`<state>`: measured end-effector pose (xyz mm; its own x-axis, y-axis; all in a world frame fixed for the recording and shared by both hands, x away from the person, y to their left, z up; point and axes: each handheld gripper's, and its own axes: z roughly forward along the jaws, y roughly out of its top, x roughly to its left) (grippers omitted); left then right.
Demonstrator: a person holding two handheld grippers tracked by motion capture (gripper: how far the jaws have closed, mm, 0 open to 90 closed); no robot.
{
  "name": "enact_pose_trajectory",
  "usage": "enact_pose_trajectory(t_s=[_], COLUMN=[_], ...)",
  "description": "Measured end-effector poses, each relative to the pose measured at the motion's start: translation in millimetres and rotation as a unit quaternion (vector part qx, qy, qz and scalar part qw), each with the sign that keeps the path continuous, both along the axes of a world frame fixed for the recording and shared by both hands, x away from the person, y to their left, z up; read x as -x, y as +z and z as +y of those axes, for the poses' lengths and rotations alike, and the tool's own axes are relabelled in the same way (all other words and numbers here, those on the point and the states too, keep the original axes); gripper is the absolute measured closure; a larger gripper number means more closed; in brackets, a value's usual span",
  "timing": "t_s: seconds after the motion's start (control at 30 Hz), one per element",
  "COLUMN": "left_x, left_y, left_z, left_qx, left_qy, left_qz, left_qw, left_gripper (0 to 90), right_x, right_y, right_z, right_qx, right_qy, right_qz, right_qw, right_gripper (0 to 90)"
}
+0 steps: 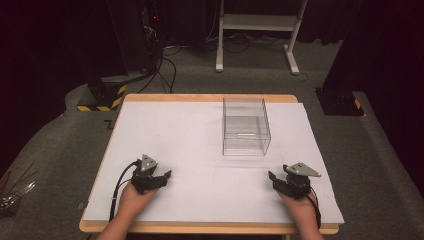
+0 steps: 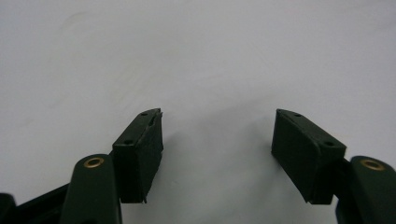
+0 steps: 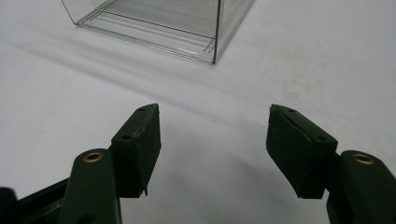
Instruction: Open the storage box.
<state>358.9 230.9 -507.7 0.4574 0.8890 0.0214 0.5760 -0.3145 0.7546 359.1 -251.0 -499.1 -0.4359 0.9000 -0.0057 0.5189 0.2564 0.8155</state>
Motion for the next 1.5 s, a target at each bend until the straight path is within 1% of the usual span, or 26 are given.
enact_pose_trajectory(t_s=[0.53, 0.67, 0.83, 1.1, 1.17, 1.3, 1.37, 1.43, 1.5], left_x=[0.0, 0.0, 0.0, -0.1, -0.1, -0.2, -0.2, -0.2, -0.2], left_y=[0.0, 0.0, -0.1, -0.1, -0.1, -0.1, -0.1, -0.1, -0.1], left_z=[-0.1, -0.1, -0.1, 0.0, 0.0, 0.0, 0.0, 0.0, 0.1], left_qx=[0.000, 0.000, 0.000, 0.001, 0.001, 0.001, 0.001, 0.001, 0.001], left_qy=[0.000, 0.000, 0.000, 0.000, 0.000, 0.000, 0.000, 0.000, 0.000], left_qz=[0.000, 0.000, 0.000, 0.000, 0.000, 0.000, 0.000, 0.000, 0.000], left_qw=[1.0000, 1.0000, 1.0000, 1.0000, 1.0000, 1.0000, 1.0000, 1.0000, 1.0000], left_gripper=[33.9, 33.9, 33.9, 33.9, 34.0, 33.9, 33.9, 33.9, 34.0], right_x=[-0.5, -0.2, -0.1, 0.5, 0.8, 3.0, 4.7, 5.3, 6.6], right_y=[0.1, 0.3, 0.6, 1.3, 1.7, 3.0, 4.5, 5.2, 7.7], right_z=[-1.3, -1.9, -3.5, -3.8, -4.1, -4.6, -3.9, -3.4, -1.6], right_qx=[-0.007, -0.011, -0.022, -0.025, -0.026, -0.036, -0.029, -0.030, -0.025], right_qy=[0.001, 0.001, -0.002, 0.009, 0.010, 0.012, 0.014, 0.013, 0.012], right_qz=[0.002, 0.002, 0.003, 0.001, -0.003, -0.012, -0.023, -0.024, -0.032], right_qw=[1.0000, 0.9999, 0.9998, 0.9996, 0.9996, 0.9992, 0.9992, 0.9992, 0.9991], right_gripper=[37.7, 39.1, 39.4, 40.8, 41.5, 42.2, 42.3, 42.2, 42.2])
